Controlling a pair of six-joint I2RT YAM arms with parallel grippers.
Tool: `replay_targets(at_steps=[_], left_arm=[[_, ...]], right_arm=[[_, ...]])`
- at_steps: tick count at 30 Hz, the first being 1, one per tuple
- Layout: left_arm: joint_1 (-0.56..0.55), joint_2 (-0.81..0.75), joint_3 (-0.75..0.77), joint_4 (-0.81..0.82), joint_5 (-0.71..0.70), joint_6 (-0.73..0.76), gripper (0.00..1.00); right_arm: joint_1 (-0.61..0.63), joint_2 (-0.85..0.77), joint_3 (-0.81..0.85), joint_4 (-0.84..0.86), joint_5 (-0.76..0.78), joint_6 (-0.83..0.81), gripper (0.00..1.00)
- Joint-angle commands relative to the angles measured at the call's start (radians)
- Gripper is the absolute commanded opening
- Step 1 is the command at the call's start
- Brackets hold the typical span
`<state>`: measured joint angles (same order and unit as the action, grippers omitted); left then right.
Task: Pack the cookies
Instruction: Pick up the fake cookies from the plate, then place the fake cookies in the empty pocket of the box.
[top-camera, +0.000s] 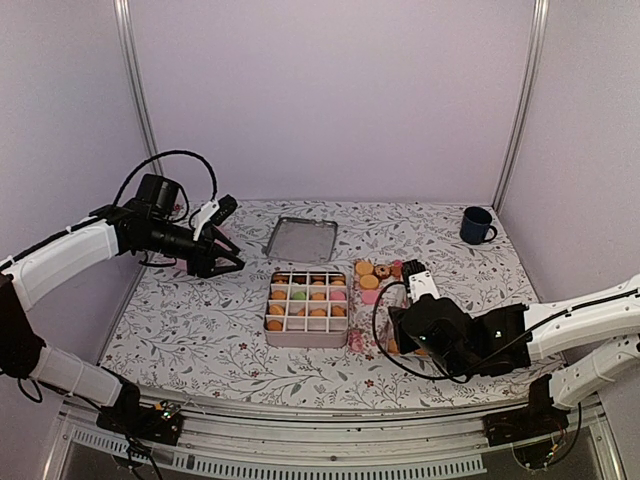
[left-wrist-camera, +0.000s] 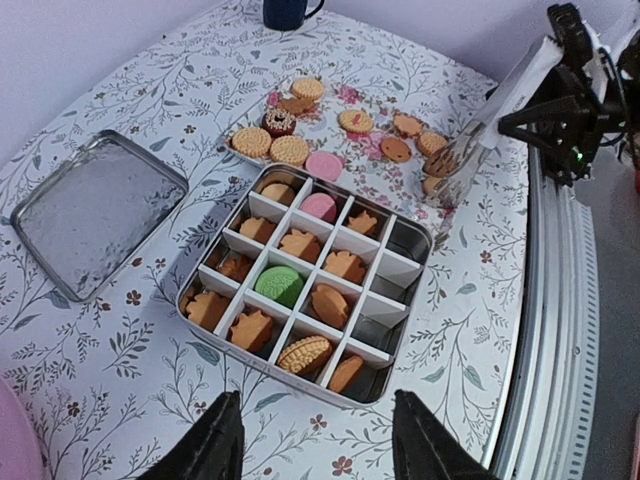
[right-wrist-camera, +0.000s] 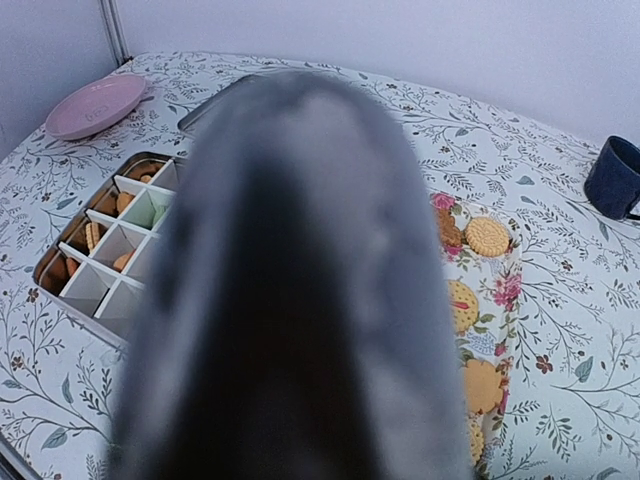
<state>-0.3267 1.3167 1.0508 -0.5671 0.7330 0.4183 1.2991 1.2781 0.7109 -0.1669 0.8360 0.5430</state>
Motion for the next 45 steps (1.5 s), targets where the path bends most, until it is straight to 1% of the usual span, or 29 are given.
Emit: replay_targets(at_steps=[1, 11, 15, 20, 23, 24, 25, 29, 34, 37, 40, 45], left_arm=[[0.011, -0.023, 0.002, -0.007, 0.019, 0.006, 0.51], [0.010, -0.026, 0.009, -0.007, 0.024, 0.004, 0.51], [0.010, -0.027, 0.011, -0.007, 0.026, 0.004, 0.51], [0.010, -0.030, 0.010, -0.007, 0.025, 0.005, 0.51], [0.011, -0.031, 0.006, -0.007, 0.021, 0.006, 0.51], [0.011, -0.031, 0.006, -0.007, 0.018, 0.006, 0.51], [0.011, -0.033, 0.006, -0.007, 0.015, 0.006, 0.51], [0.009, -0.033, 0.006, -0.007, 0.006, 0.008, 0.50], [0.014, -0.033, 0.003, -0.007, -0.016, 0.008, 0.50], [0.030, -0.033, 0.005, -0.007, -0.010, 0.000, 0.50], [0.065, -0.028, 0.001, -0.006, -0.003, -0.008, 0.50], [0.101, -0.021, -0.014, -0.005, 0.011, -0.013, 0.50]], right_arm=[[0.008, 0.013, 0.006, -0.101, 0.028, 0.063, 0.44], [0.019, -0.006, 0.027, -0.237, 0.040, 0.132, 0.43], [0.030, -0.012, 0.024, -0.240, 0.034, 0.152, 0.42], [0.038, 0.026, 0.033, -0.221, 0.028, 0.170, 0.31], [0.039, 0.040, 0.056, -0.206, 0.046, 0.164, 0.21], [0.039, 0.041, 0.066, -0.201, 0.059, 0.156, 0.14], [0.039, 0.040, 0.077, -0.195, 0.070, 0.148, 0.13], [0.039, 0.025, 0.118, -0.116, 0.113, 0.057, 0.12], [0.039, 0.002, 0.170, 0.042, 0.132, -0.135, 0.11], [0.038, 0.009, 0.198, 0.154, 0.097, -0.250, 0.11], [0.038, 0.043, 0.232, 0.242, 0.028, -0.318, 0.11], [0.039, 0.177, 0.328, 0.363, -0.096, -0.395, 0.11]])
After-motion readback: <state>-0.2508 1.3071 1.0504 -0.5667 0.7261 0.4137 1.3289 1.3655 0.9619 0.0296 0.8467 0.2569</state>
